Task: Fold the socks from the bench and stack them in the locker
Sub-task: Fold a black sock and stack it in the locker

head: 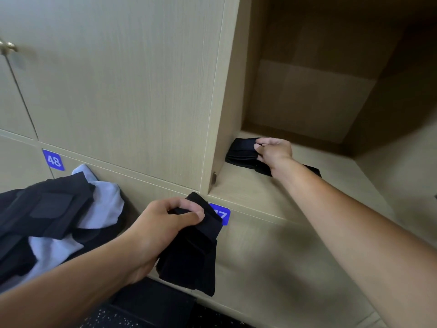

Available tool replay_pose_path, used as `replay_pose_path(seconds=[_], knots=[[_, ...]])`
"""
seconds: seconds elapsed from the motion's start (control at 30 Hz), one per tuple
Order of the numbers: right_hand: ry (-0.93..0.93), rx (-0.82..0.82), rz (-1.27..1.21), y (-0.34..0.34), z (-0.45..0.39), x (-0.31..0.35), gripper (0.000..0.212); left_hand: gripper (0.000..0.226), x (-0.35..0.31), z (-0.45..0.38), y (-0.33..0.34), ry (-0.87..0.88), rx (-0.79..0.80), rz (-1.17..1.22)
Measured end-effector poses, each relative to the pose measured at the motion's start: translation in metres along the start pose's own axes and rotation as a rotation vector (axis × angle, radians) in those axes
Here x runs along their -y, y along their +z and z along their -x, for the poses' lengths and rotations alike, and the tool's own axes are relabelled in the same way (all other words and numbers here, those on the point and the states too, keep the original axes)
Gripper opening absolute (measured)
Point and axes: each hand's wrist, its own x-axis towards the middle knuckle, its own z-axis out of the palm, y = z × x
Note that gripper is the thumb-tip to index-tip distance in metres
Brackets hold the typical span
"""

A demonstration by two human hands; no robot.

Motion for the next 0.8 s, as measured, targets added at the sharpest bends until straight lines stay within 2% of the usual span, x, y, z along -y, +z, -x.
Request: replay_pose_path(seconds=[0.1,0.17,0.27,0.4,0.53,0.7,0.8], knots=[[-0.123,-0.044,0.227,-0.002,0.000,-0.002,0.011,0.005,0.001,-0.003,-0.002,-0.002,0.012,0.000],[-0.207,-0.059,0.389,-0.003,0.000,-0.004,0.017,0.005,0.002,-0.004,-0.003,-0.003,0.020,-0.004],[-0.239,-0.056,0.532,-0.005,0.001,-0.002,0.015,0.006,0.003,-0.006,-0.004,-0.008,0.027,0.000],[-0.317,-0.065,0.599,-0.009,0.009,-0.002,0.007,0.009,0.003,-0.006,-0.006,0.000,0.033,0.011],[-0.410,-0.067,0.591,-0.020,0.030,0.001,0.008,0.034,-0.001,-0.003,-0.008,0.029,0.035,0.063],[-0.376,0.111,0.461,-0.040,0.084,0.011,0.016,0.052,-0.003,-0.001,-0.013,0.083,0.068,0.103],[-0.311,0.364,0.524,-0.052,0.130,0.014,0.010,0.044,-0.004,0.001,-0.013,0.087,0.068,0.097]])
